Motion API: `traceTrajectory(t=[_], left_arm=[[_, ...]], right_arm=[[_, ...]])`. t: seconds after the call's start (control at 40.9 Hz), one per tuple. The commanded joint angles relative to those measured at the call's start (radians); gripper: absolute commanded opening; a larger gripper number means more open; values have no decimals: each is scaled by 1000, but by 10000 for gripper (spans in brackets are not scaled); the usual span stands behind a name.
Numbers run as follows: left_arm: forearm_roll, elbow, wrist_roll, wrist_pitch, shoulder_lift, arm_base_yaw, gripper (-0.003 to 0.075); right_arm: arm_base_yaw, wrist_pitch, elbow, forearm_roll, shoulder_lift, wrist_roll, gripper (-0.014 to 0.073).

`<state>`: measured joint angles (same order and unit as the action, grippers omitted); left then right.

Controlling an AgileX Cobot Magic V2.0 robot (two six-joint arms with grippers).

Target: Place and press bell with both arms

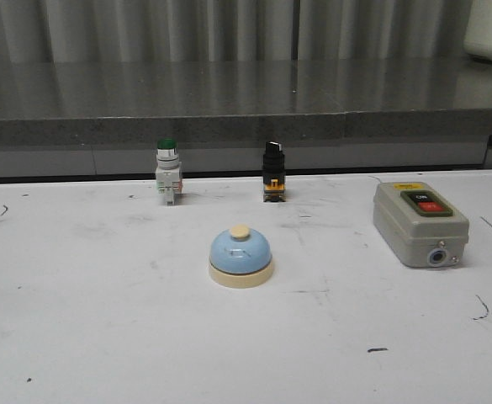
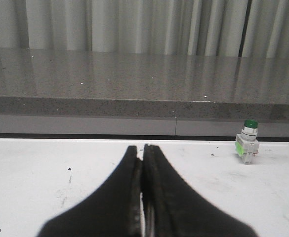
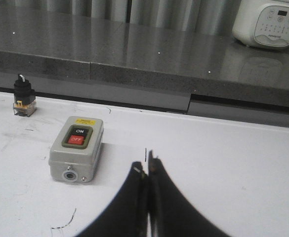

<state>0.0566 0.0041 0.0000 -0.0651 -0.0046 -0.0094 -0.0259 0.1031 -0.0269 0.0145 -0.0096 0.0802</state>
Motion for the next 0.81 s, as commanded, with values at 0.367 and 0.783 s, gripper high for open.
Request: traceTrajectory(t=[0.367,0.783], left_arm=[[4,25,-7,83,-16,-4,-20],[4,25,-7,83,-16,-4,-20]], right_arm=[[7,-130,5,10,-16,-1,-69],[-6,-155,5,-57,-18,-158,-69]])
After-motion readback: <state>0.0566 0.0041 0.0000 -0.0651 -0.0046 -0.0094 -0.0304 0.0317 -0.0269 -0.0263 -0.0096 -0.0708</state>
